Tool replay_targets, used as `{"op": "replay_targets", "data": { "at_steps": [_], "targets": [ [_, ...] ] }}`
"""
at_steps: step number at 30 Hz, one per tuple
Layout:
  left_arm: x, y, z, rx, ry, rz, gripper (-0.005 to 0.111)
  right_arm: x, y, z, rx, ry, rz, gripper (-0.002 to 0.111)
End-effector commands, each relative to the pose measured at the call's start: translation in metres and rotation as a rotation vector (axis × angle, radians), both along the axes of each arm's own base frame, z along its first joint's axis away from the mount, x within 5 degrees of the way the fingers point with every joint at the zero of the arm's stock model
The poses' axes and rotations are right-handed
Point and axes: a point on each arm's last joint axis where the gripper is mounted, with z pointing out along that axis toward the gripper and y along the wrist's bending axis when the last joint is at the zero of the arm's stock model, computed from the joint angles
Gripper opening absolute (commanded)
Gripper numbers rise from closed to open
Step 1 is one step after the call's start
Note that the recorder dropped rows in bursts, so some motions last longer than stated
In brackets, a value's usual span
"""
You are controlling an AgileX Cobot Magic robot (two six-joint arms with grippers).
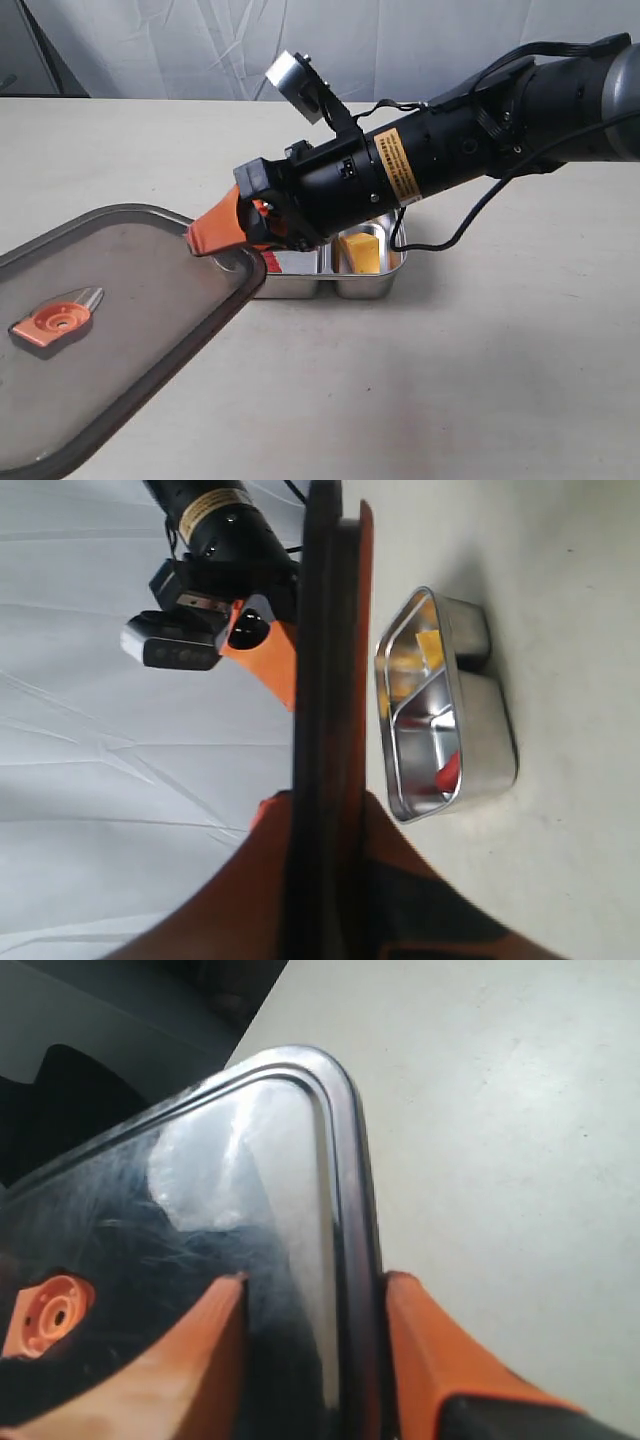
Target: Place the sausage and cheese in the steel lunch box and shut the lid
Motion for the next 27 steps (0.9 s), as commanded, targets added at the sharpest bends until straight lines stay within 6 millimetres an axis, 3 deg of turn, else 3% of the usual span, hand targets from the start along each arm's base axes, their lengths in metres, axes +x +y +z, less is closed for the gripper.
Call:
{"op": "replay_targets", "data": {
  "at_steps": [1, 9, 12, 13, 17, 18, 27],
  "targets": [
    [0.002, 0.002, -0.011, 0.03, 0.101, 0.034, 0.0, -0.024, 0.008, 0.02, 0.134, 0.112, 0.159, 0.0],
    [0.01, 0.011, -0.012, 0.037, 0.085, 0.166, 0.0, -0.037, 0.001, 0.048, 0.168, 0.032, 0.179, 0.0],
    [0.012, 0.01, -0.004, -0.01, 0.018, 0.172, 0.0, -0.054, 0.014, 0.049, 0.163, 0.031, 0.246, 0.002],
    [0.012, 0.01, -0.004, -0.011, 0.016, 0.172, 0.0, -0.061, 0.019, 0.049, 0.164, 0.034, 0.272, 0.006],
    [0.011, 0.01, -0.006, 0.0, 0.03, 0.163, 0.0, -0.078, 0.032, 0.052, 0.195, 0.059, 0.316, 0.05],
    [0.011, 0.01, -0.006, 0.001, 0.031, 0.163, 0.0, -0.079, 0.033, 0.052, 0.195, 0.059, 0.321, 0.056],
    [0.014, 0.01, 0.005, -0.083, -0.054, 0.175, 0.0, -0.08, 0.033, 0.051, 0.188, 0.055, 0.327, 0.054]
  ]
}}
